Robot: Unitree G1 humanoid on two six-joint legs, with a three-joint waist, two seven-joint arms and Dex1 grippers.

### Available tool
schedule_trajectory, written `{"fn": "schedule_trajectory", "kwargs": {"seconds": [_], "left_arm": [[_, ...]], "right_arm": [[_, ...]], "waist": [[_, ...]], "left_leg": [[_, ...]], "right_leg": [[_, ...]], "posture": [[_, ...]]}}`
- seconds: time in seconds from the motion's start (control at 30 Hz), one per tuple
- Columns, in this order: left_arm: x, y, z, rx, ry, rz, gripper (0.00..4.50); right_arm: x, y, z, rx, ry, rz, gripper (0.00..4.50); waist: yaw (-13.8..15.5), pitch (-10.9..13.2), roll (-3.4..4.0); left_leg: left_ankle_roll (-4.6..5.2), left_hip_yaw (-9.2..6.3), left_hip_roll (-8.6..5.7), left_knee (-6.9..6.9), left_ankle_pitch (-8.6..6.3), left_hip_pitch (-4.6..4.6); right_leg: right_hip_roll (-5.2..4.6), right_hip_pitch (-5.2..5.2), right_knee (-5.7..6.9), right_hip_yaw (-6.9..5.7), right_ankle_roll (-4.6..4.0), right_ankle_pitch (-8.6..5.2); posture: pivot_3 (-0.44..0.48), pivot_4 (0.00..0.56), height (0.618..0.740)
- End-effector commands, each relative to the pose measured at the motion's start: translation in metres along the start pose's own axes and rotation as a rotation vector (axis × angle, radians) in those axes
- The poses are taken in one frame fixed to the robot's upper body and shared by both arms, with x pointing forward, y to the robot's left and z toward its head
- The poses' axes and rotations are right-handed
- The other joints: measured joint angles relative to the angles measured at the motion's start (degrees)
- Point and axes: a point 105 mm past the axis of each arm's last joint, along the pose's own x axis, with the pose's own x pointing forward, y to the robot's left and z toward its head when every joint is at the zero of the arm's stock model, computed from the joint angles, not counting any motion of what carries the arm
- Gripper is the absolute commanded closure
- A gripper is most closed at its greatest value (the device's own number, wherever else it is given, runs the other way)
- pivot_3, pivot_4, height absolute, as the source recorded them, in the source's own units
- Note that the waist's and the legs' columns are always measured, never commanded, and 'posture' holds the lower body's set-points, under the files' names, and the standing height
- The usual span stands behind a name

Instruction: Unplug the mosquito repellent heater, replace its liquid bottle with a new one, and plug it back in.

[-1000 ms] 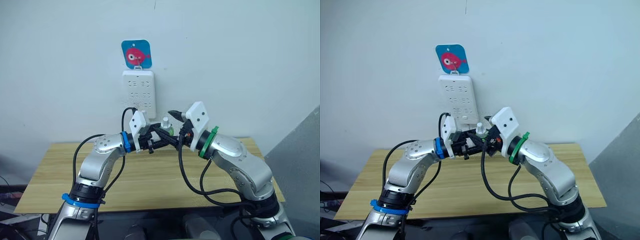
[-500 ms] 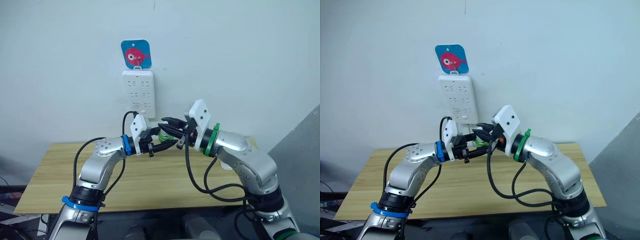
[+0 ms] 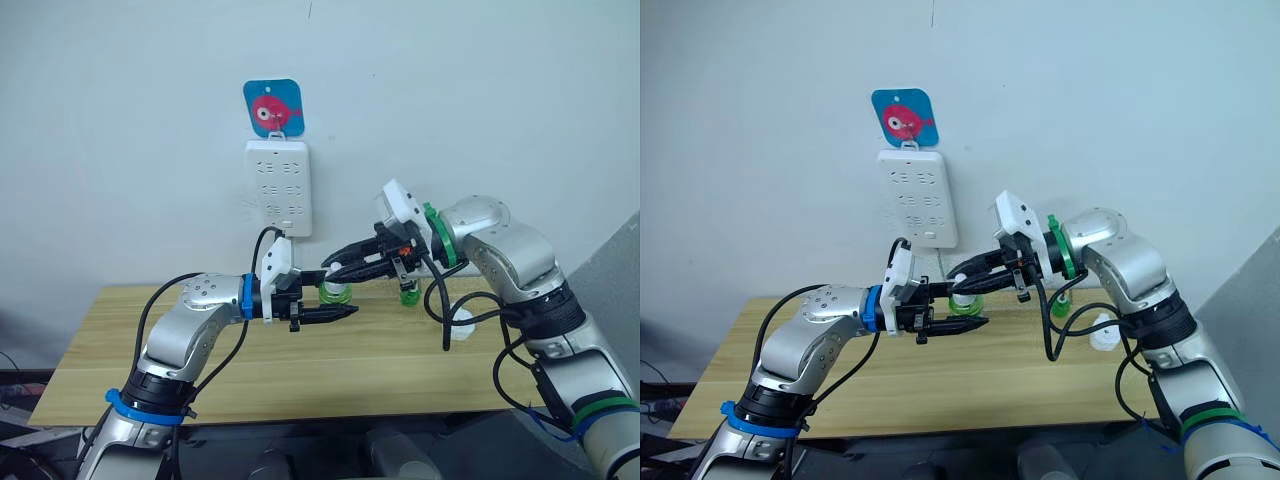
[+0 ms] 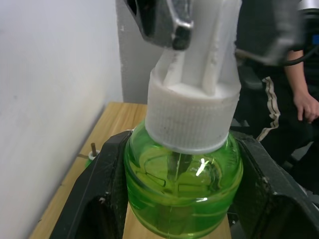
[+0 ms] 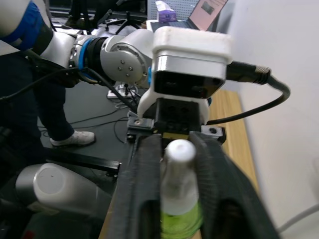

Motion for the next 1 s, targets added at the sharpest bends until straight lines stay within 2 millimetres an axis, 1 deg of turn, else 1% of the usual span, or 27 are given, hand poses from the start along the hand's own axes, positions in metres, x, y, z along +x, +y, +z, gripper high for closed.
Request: {"fn": "schedule_trajectory", "kwargs": {"seconds": [0.03,0.07,0.13,0.2,0.27,0.37,0.47,0.5,0.53,0.7,0.87,1.0], "left_arm": [[-0.006,0.007,0.018,0.052,-0.053,0.054,2.18],[-0.006,0.008,0.018,0.051,-0.056,0.066,2.18],[-0.006,0.009,0.016,0.05,-0.058,0.083,2.18],[-0.006,0.012,0.015,0.054,-0.064,0.109,2.18],[-0.005,0.015,0.015,0.059,-0.071,0.127,2.18],[-0.002,0.015,0.014,0.06,-0.076,0.125,2.18],[0.001,0.013,0.014,0.063,-0.076,0.105,2.18],[0.001,0.013,0.014,0.064,-0.075,0.1,2.18],[0.002,0.013,0.014,0.067,-0.073,0.094,2.18],[0.004,0.014,0.016,0.076,-0.076,0.086,2.18],[0.006,0.013,0.016,0.083,-0.081,0.08,2.18],[0.007,0.012,0.017,0.086,-0.084,0.079,2.18]], "right_arm": [[-0.006,-0.001,0.011,-0.044,-0.043,-0.068,2.09],[-0.01,-0.002,0.012,-0.041,-0.05,-0.105,1.78],[-0.02,0.0,0.012,-0.042,-0.049,-0.181,1.74],[-0.028,0.006,0.011,-0.025,-0.053,-0.248,1.74],[-0.03,0.014,0.005,-0.013,-0.047,-0.322,1.74],[-0.022,0.022,-0.001,0.014,-0.074,-0.452,1.74],[-0.008,0.027,-0.002,0.052,-0.116,-0.511,1.74],[-0.004,0.027,-0.001,0.063,-0.126,-0.525,1.74],[-0.002,0.024,-0.001,0.071,-0.131,-0.553,1.74],[0.006,0.007,0.001,0.086,-0.149,-0.641,1.74],[0.013,-0.002,-0.002,0.081,-0.117,-0.652,1.74],[0.012,-0.006,-0.006,0.078,-0.094,-0.659,1.74]], "waist": [[0.1,0.0,0.0],[0.1,0.0,0.0],[0.5,0.0,0.01],[0.8,0.0,0.02],[1.0,0.0,0.01],[0.9,0.0,0.01],[0.4,0.0,0.03],[0.2,0.0,0.03],[0.0,0.0,0.03],[-0.6,0.0,0.03],[-0.6,0.0,0.03],[-0.6,0.0,0.03]], "left_leg": [[0.0,0.0,0.0,0.0,0.0,0.0],[0.0,0.0,0.0,0.0,0.0,-0.01],[0.0,0.01,-0.01,0.0,0.0,-0.03],[0.0,0.02,-0.02,-0.01,0.0,-0.05],[0.0,0.01,-0.02,-0.01,0.0,-0.05],[0.0,0.02,-0.01,-0.02,-0.01,-0.05],[0.0,0.14,0.01,-0.02,-0.01,-0.02],[0.0,0.17,0.02,-0.01,0.0,-0.01],[0.0,0.18,0.03,-0.01,0.0,0.01],[0.0,0.17,0.02,-0.01,0.0,-0.01],[0.0,0.15,0.02,-0.03,0.0,-0.03],[0.0,0.16,0.02,-0.03,0.0,-0.02]], "right_leg": [[0.0,0.01,0.0,0.0,0.0,0.0],[0.0,0.0,0.0,0.0,0.0,0.0],[0.0,-0.01,-0.01,0.02,0.0,0.0],[-0.01,-0.03,-0.03,0.04,0.0,0.0],[-0.01,-0.02,-0.05,0.02,0.0,-0.01],[0.0,-0.03,-0.03,0.03,-0.02,-0.03],[0.02,-0.05,0.0,0.14,-0.02,-0.03],[0.03,-0.06,0.0,0.17,-0.02,-0.03],[0.04,-0.06,0.01,0.18,-0.02,-0.03],[0.04,-0.05,-0.02,0.18,-0.02,-0.03],[0.04,-0.07,-0.03,0.15,-0.02,-0.03],[0.04,-0.07,-0.03,0.16,-0.02,-0.03]], "posture": [[-0.147,0.045,0.74],[-0.149,0.045,0.74],[-0.155,0.051,0.74],[-0.159,0.052,0.74],[-0.165,0.052,0.74],[-0.183,0.057,0.74],[-0.196,0.057,0.74],[-0.196,0.057,0.74],[-0.209,0.058,0.74],[-0.212,0.057,0.74],[-0.202,0.052,0.74],[-0.198,0.052,0.74]]}}
